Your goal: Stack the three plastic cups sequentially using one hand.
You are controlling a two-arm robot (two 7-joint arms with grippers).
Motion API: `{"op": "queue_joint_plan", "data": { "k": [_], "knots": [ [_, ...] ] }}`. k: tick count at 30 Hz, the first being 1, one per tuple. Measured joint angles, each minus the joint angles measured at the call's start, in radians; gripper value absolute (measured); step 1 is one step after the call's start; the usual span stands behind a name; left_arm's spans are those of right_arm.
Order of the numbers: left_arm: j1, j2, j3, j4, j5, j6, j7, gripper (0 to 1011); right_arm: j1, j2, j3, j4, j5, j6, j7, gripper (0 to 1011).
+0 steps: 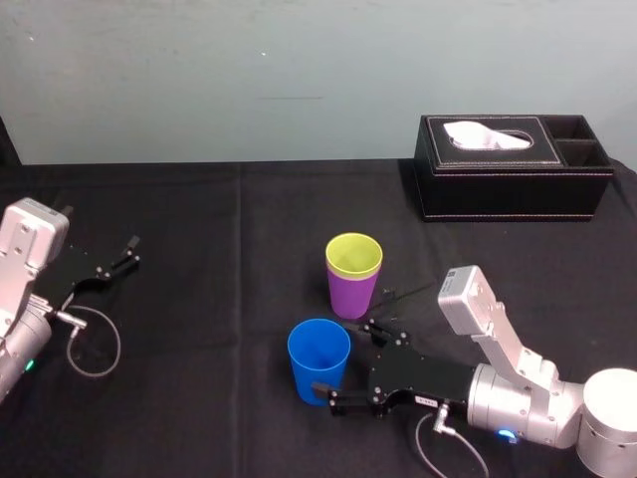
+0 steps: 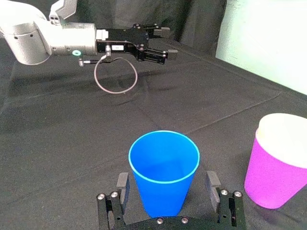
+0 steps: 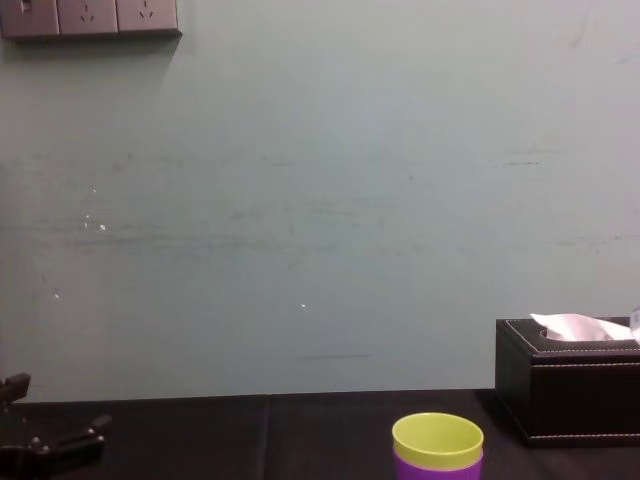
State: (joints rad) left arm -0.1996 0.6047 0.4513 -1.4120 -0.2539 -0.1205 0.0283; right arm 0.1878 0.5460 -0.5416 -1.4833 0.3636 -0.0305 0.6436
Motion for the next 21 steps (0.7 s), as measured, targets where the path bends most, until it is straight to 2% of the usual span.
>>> {"op": "queue_joint_plan", "data": {
  "k": [21],
  "knots": [
    [0.0, 0.0, 0.0, 0.0, 0.0, 0.0, 0.0, 1010, 0.035, -0.023, -0.027, 0.023, 0.004, 0.01, 0.011, 1004]
  ]
}}
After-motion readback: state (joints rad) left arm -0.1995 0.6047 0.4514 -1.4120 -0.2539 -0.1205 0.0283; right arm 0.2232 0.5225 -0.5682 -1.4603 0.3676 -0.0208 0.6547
